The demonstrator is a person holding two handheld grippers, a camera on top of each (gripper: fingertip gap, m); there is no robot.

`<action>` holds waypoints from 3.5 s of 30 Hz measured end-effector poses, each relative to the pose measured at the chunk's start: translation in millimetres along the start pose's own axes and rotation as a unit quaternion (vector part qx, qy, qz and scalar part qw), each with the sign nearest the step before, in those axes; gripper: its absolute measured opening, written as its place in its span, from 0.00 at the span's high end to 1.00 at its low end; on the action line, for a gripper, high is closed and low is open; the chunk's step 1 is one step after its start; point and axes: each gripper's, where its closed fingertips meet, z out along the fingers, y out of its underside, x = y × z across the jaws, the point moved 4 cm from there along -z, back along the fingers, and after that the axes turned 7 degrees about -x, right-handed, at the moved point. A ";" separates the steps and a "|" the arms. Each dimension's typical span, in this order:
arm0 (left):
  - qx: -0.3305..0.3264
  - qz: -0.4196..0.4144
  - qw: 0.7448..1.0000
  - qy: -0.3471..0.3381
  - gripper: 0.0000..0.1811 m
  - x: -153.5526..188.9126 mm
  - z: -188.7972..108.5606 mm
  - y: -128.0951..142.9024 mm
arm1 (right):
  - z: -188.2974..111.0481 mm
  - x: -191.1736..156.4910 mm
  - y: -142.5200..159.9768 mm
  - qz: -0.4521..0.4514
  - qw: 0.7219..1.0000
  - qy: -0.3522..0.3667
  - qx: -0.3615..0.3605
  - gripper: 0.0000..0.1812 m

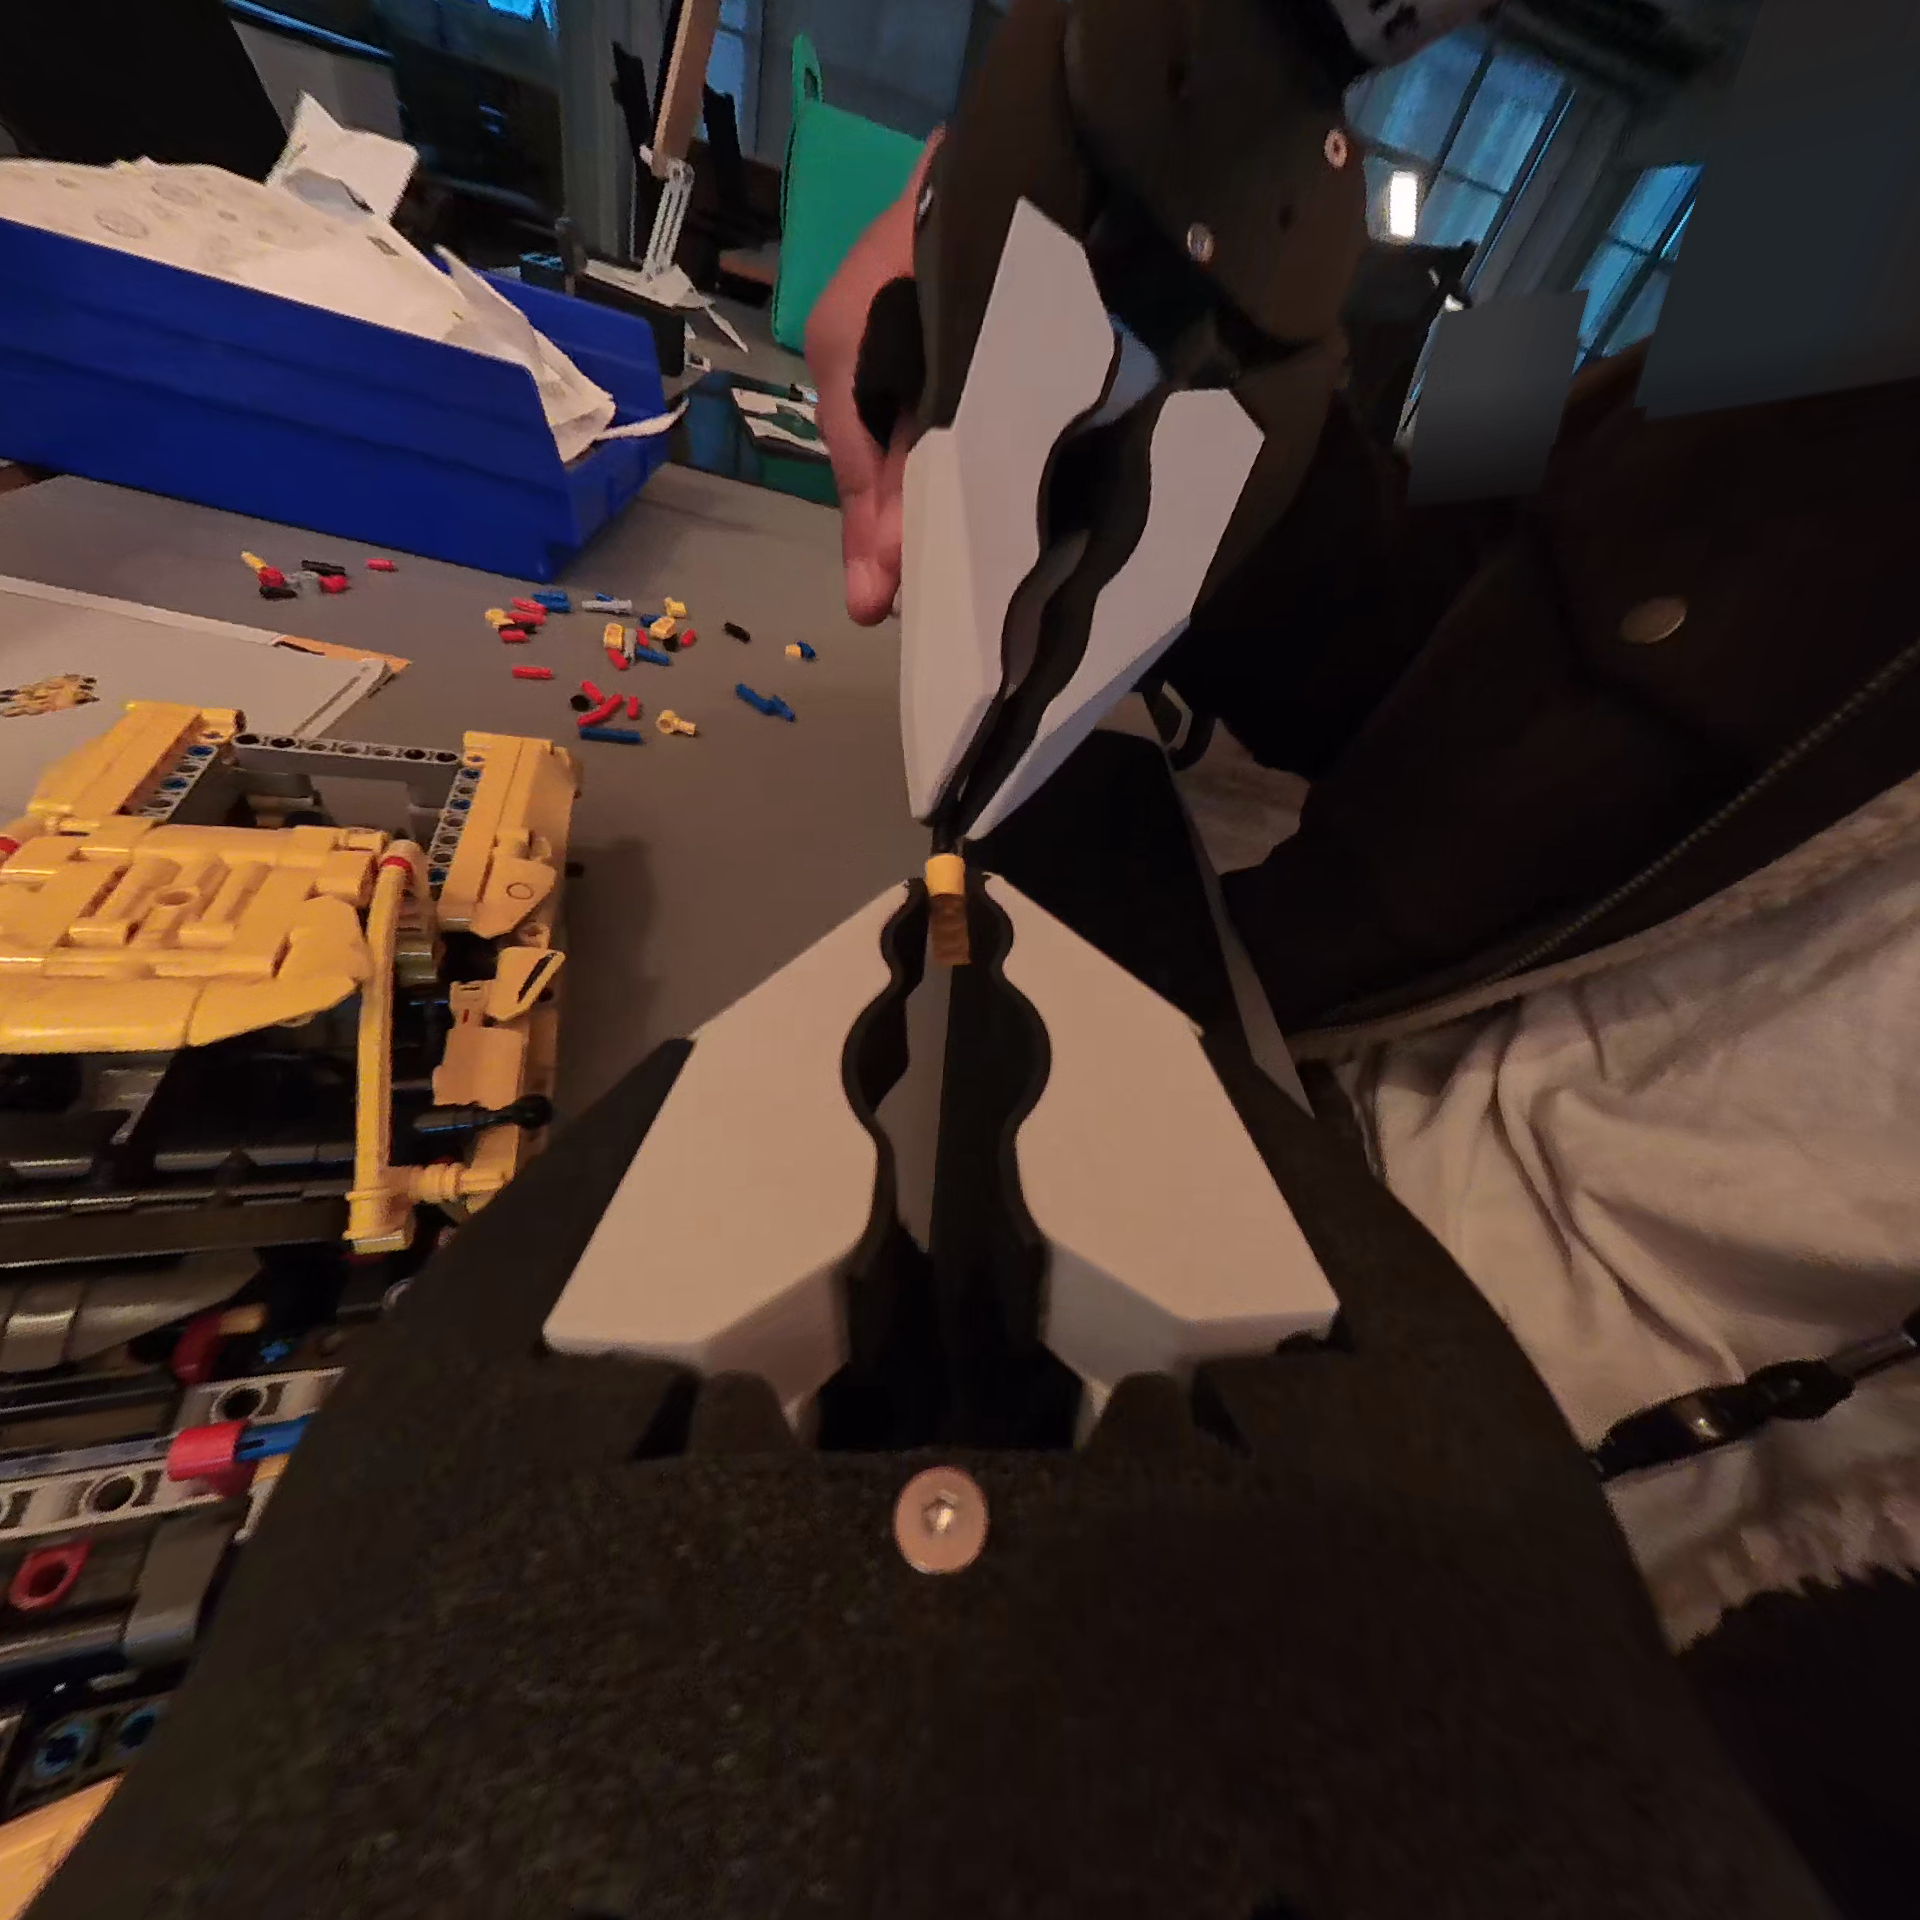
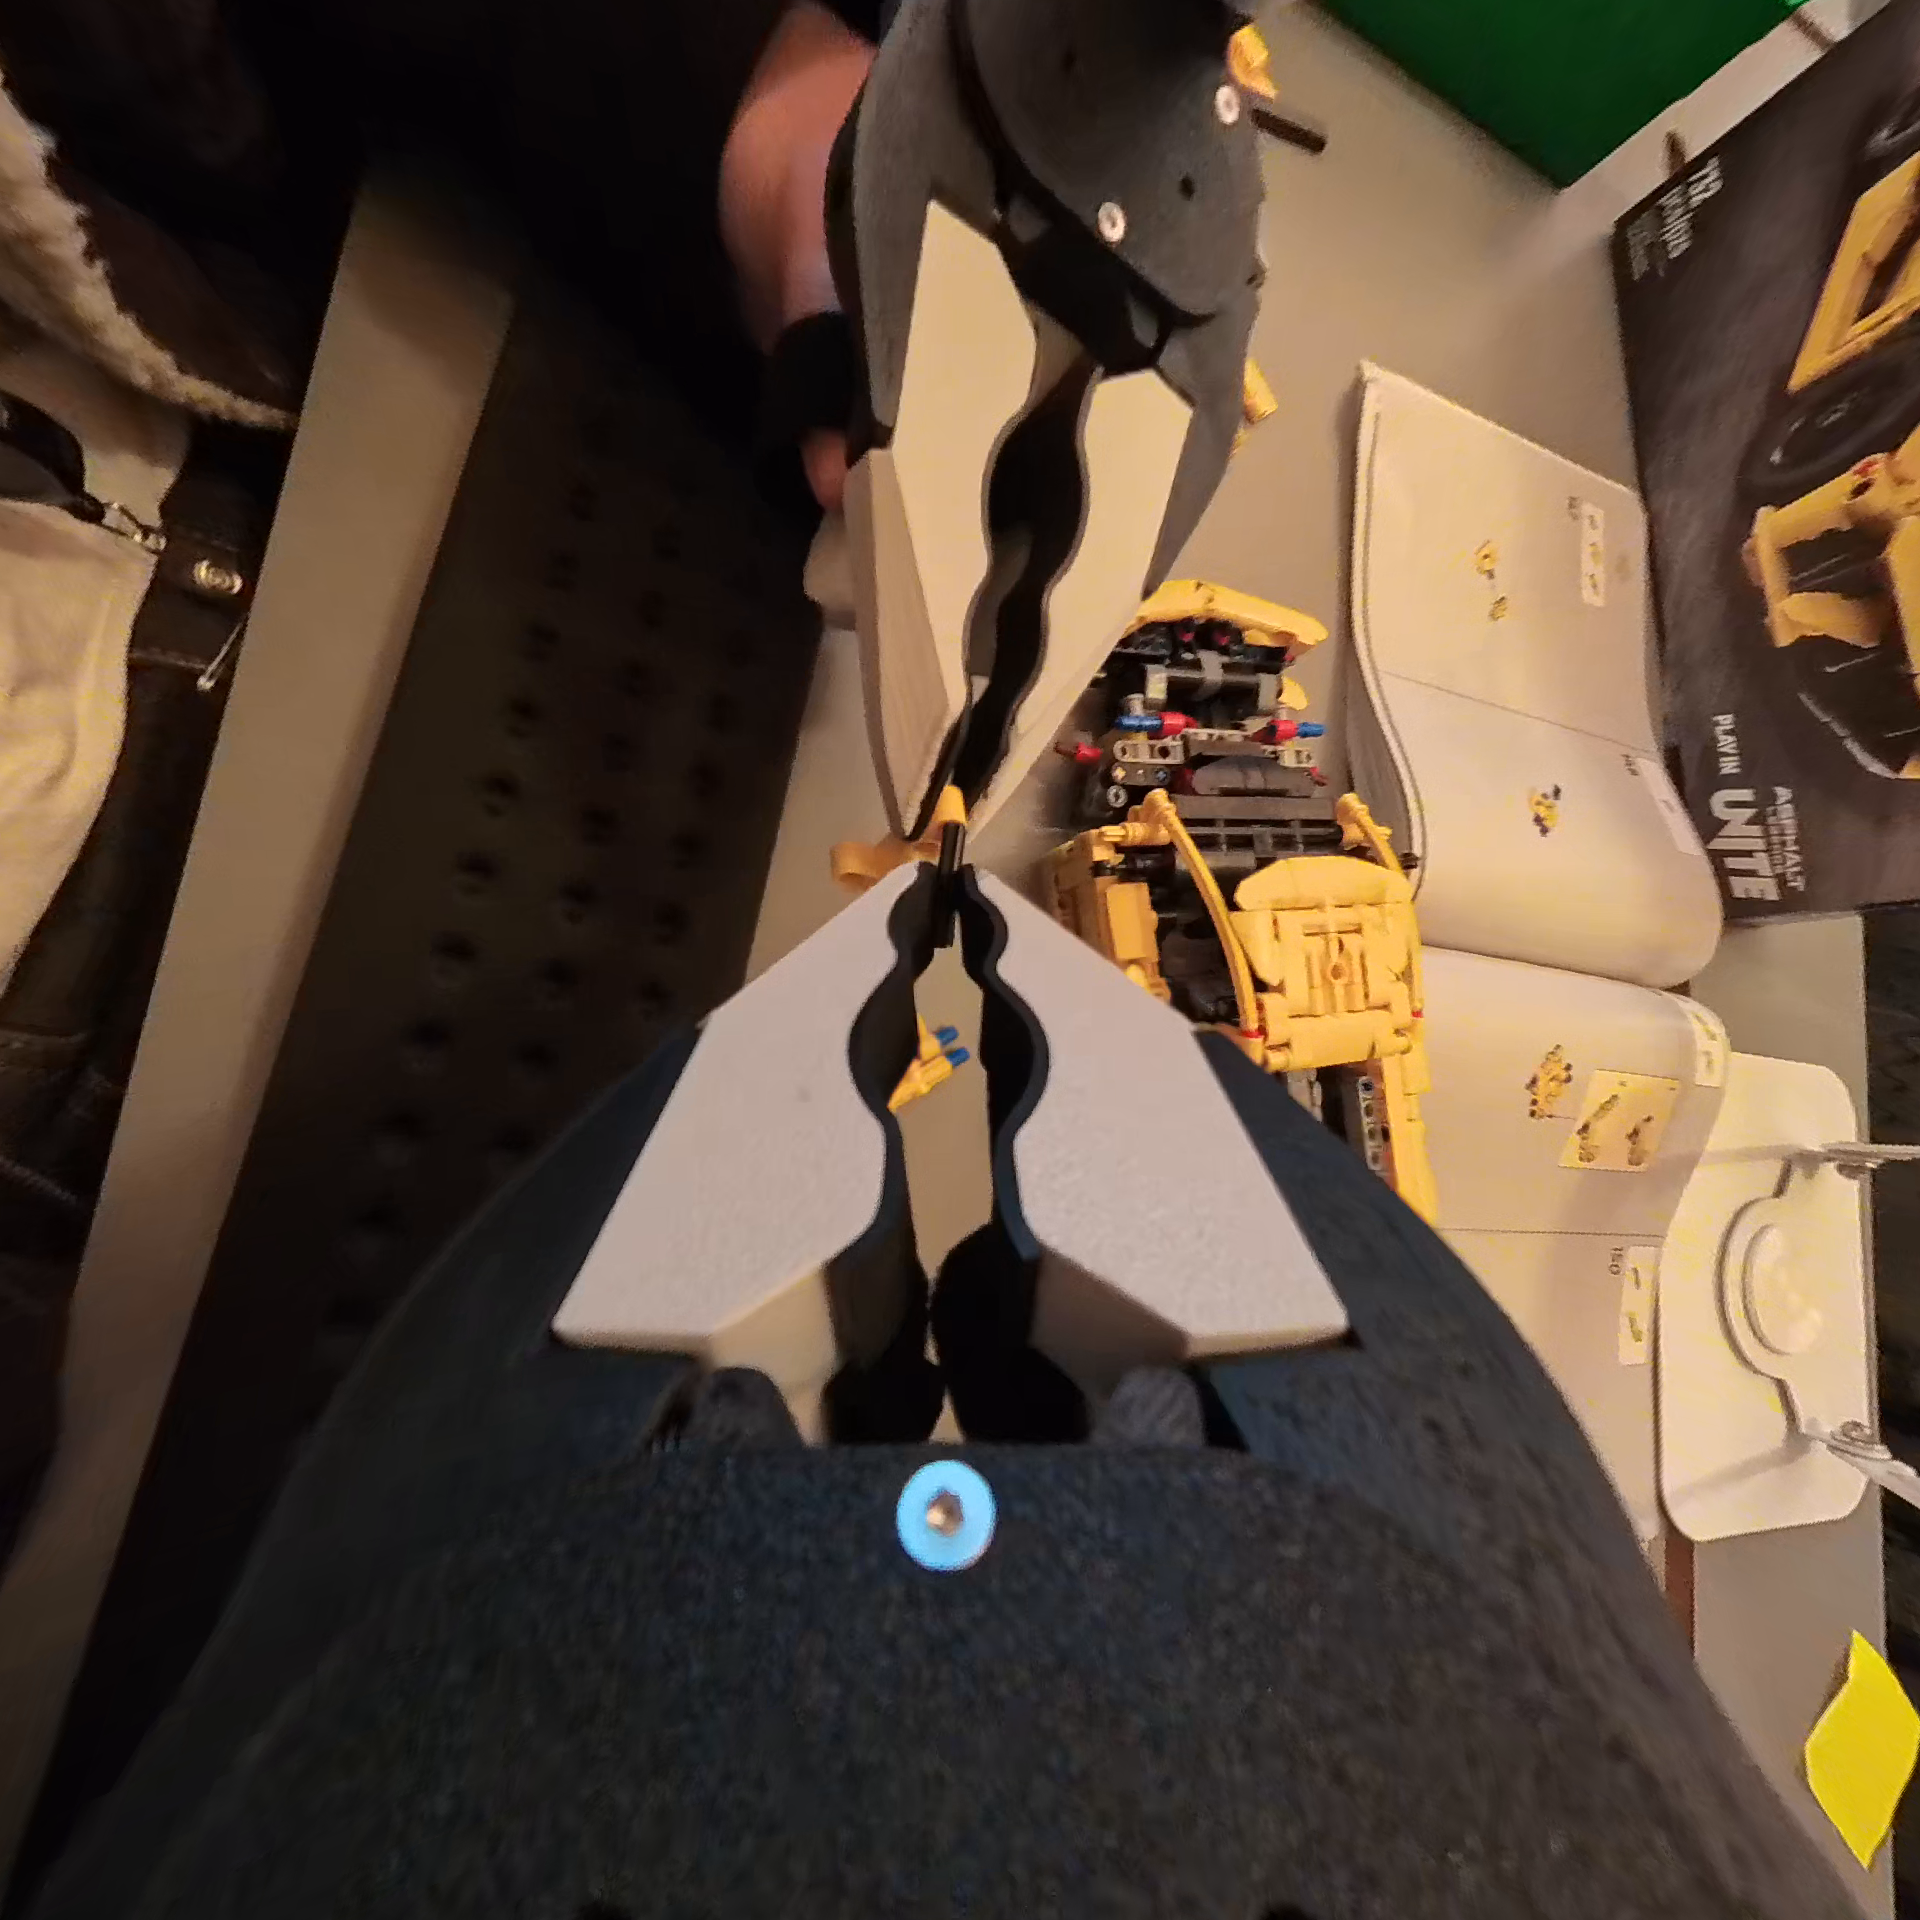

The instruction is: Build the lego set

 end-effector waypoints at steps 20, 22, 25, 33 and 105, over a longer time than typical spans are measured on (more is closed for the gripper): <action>-0.163 0.078 0.979 -0.094 0.96 -10.8 22.8 36.8 | 40.1 -9.2 25.4 0.042 0.988 -0.109 -0.100 0.99; -0.169 0.076 0.979 -0.089 0.96 -10.0 24.4 38.2 | 40.4 -10.2 25.0 0.050 0.988 -0.122 -0.079 0.99; -0.172 0.068 0.979 -0.089 0.96 -11.8 24.5 39.6 | 43.2 -9.2 28.8 0.066 0.988 -0.128 -0.055 0.99; -0.171 0.062 0.980 -0.078 0.96 -10.7 25.3 40.5 | 48.1 -14.2 43.3 0.137 0.980 -0.132 0.057 0.98; -0.196 0.110 0.971 -0.077 0.96 -4.9 31.2 47.1 | 41.8 -24.3 36.3 0.029 0.995 -0.072 -0.056 0.98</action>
